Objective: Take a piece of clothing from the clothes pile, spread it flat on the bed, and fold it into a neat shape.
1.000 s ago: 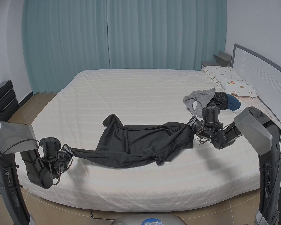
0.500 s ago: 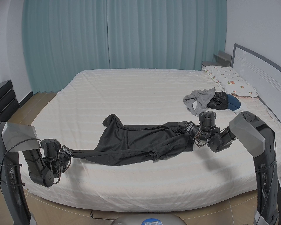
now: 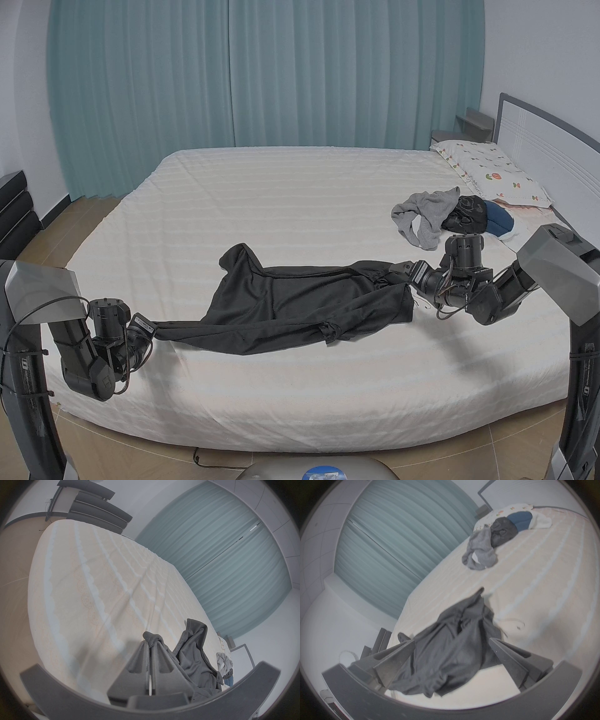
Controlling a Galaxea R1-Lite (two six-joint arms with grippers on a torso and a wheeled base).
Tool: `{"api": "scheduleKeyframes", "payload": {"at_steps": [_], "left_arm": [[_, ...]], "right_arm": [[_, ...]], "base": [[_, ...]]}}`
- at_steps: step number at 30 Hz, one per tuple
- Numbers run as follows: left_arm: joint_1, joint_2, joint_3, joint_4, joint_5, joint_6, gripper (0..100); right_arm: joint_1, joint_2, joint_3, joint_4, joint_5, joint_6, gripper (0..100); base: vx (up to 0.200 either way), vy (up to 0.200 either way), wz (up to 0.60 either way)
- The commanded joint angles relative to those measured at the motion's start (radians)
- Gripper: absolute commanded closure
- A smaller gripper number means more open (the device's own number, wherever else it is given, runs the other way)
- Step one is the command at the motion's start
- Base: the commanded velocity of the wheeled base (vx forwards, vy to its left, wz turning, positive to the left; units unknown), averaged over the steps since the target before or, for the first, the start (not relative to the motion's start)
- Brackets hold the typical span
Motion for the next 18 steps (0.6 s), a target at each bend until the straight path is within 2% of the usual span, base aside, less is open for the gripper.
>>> {"api": "scheduleKeyframes", "payload": {"at_steps": [1,5,6,10,18], "left_arm": [[-0.002,-0.003,0.002,0.000,0.000,0.000,100],[-0.003,-0.003,0.007,0.000,0.000,0.000,100],[-0.003,-0.003,0.010,0.000,-0.003,0.000,100],[-0.003,-0.004,0.010,0.000,-0.003,0.000,100],[-0.003,0.001,0.009,0.000,-0.005,0.000,100]], "right_arm": [[0.076,-0.078,0.168,-0.011,0.041,0.009,0],[0.104,-0.068,0.206,-0.011,0.043,0.026,0],[0.138,-0.051,0.230,-0.011,0.044,0.072,0],[0.177,-0.036,0.233,-0.010,0.070,0.122,0],[0.197,0.015,0.181,-0.005,0.075,0.116,0]], "base": [[0.000,0.000,0.00],[0.000,0.000,0.00],[0.000,0.000,0.00],[0.000,0.000,0.00],[0.000,0.000,0.00]]}}
